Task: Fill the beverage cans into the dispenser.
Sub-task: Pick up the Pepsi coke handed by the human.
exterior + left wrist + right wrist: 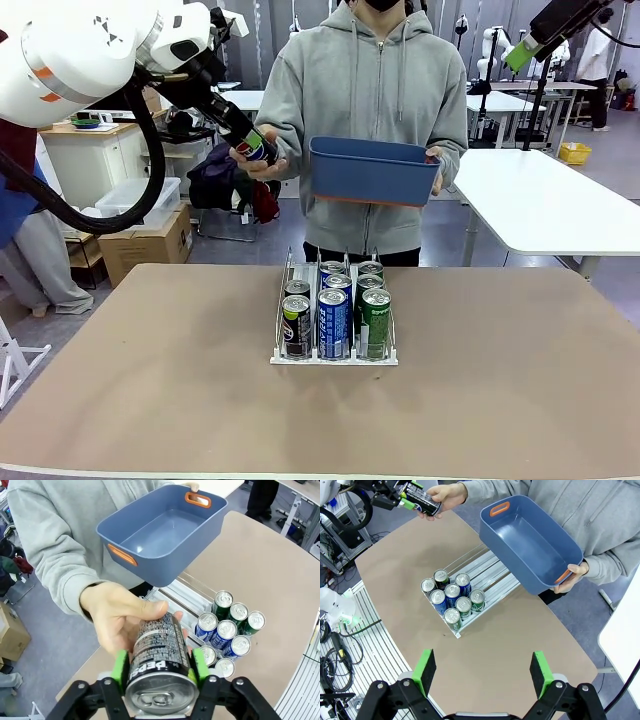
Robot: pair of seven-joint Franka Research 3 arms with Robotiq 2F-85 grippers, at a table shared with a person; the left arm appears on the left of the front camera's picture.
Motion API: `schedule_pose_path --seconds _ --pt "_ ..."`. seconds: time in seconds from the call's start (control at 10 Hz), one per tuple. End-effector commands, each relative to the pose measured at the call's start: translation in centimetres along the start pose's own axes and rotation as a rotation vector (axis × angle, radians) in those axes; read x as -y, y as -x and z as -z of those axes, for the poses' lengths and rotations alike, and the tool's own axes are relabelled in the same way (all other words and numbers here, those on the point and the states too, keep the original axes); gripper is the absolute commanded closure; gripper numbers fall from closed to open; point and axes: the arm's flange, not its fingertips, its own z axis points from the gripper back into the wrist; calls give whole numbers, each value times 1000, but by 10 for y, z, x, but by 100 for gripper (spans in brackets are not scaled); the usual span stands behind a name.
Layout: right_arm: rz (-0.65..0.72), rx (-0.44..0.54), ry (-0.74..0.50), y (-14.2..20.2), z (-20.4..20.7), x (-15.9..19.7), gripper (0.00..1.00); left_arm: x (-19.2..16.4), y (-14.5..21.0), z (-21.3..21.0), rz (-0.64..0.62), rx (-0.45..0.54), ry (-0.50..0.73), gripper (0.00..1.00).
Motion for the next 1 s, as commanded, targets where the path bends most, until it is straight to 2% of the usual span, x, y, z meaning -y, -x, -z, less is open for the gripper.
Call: schedule_pose_path --seconds 0.0,0.1,0.2,0.3,0.4,0.6,0.7,0.8,0.9 --pt "0 1 -2 1 0 0 0 1 4 -1 -18 -30 -29 80" --pt "0 1 -2 1 0 0 0 0 5 -2 -23 -41 -26 65" --pt "0 1 -2 1 0 0 0 0 6 -3 -33 -54 -29 100" --pt "0 1 -2 1 0 0 0 -1 6 -4 -35 -64 -30 85" --pt "0 1 -2 1 0 0 0 -1 7 -5 -46 -79 -41 100" --pt "0 1 -2 1 0 0 0 0 5 -9 -56 -85 -55 100" --pt "0 1 -2 1 0 0 0 1 4 -11 -61 -85 -58 62" --pt "0 1 -2 1 0 0 0 2 4 -12 -64 -91 -62 62" --pt "0 1 -2 1 0 0 0 41 10 22 -277 -629 564 82"
